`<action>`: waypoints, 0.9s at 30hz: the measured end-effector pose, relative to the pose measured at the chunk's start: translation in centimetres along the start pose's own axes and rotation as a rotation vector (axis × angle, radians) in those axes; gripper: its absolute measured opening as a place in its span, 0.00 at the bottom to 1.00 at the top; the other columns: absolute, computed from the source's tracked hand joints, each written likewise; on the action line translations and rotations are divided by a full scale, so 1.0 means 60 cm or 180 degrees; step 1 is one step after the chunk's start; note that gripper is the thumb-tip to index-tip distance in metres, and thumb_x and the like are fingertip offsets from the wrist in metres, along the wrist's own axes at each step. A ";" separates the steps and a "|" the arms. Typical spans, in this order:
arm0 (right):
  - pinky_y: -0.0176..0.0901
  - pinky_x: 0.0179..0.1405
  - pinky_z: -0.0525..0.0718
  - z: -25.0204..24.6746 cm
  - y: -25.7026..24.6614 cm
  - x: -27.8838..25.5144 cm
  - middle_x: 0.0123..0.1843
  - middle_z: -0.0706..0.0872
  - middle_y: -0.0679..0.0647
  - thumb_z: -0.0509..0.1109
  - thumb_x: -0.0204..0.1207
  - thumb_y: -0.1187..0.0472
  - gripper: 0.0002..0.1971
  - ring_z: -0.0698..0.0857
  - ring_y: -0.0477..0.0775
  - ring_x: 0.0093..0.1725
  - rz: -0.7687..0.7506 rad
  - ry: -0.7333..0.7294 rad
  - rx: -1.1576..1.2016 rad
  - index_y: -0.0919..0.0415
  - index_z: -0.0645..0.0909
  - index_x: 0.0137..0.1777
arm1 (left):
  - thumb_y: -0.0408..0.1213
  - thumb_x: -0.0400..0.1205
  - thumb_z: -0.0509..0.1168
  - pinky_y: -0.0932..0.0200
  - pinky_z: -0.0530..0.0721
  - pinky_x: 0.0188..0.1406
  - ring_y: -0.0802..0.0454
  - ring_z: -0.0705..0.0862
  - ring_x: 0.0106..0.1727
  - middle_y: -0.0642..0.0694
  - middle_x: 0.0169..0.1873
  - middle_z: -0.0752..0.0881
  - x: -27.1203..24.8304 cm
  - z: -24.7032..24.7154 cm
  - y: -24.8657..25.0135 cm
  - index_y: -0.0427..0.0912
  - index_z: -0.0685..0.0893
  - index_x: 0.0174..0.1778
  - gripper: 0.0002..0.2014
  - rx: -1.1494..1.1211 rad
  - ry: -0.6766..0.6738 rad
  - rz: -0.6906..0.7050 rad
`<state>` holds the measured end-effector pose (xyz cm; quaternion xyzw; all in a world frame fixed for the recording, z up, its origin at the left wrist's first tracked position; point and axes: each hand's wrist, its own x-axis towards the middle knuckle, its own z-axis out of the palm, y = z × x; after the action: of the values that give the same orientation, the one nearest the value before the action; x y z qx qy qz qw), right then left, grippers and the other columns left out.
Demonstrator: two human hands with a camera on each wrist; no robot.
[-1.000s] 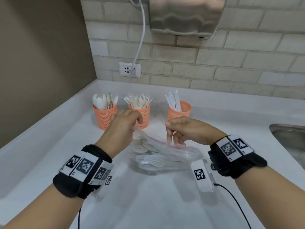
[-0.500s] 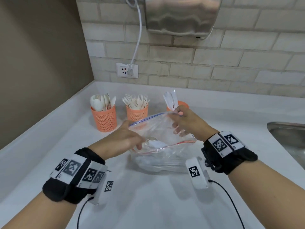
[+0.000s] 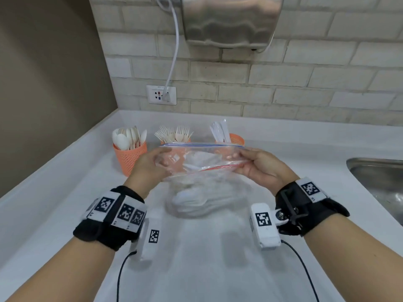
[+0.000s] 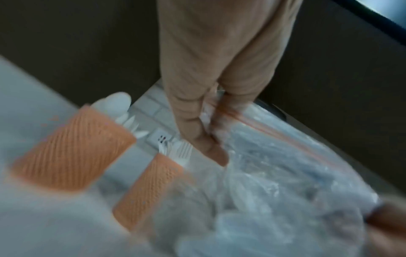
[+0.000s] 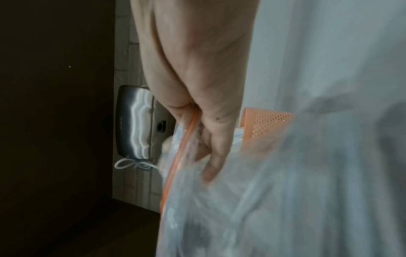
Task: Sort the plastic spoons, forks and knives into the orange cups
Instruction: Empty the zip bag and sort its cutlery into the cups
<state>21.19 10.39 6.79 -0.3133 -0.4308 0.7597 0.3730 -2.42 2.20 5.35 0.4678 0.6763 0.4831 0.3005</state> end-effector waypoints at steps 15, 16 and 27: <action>0.42 0.47 0.79 0.068 0.049 0.002 0.42 0.86 0.59 0.63 0.76 0.73 0.08 0.84 0.62 0.44 -0.1584 -0.0429 -0.3665 0.68 0.84 0.48 | 0.14 0.73 0.58 0.60 0.68 0.26 0.52 0.69 0.27 0.43 0.36 0.73 -0.011 0.032 -0.011 0.55 0.67 0.72 0.38 -0.0910 -0.0910 -0.0646; 0.40 0.47 0.76 0.064 0.062 0.013 0.47 0.88 0.62 0.62 0.77 0.71 0.09 0.85 0.63 0.50 -0.1181 -0.0495 -0.4403 0.70 0.85 0.50 | 0.13 0.71 0.59 0.60 0.69 0.26 0.52 0.70 0.28 0.43 0.44 0.75 -0.012 0.035 -0.011 0.57 0.64 0.75 0.42 -0.0753 -0.0946 -0.0453; 0.46 0.63 0.72 0.044 0.107 0.060 0.65 0.70 0.60 0.75 0.69 0.50 0.32 0.71 0.60 0.67 -0.0369 -0.0664 -0.6038 0.64 0.69 0.69 | 0.27 0.60 0.66 0.62 0.79 0.33 0.48 0.77 0.43 0.45 0.71 0.65 0.011 0.036 -0.044 0.67 0.46 0.80 0.57 0.0294 -0.1206 -0.0082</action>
<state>15.28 10.01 1.67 -0.3940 -0.9129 0.0985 -0.0396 -1.71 3.34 2.13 0.5549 0.6351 0.3509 0.4068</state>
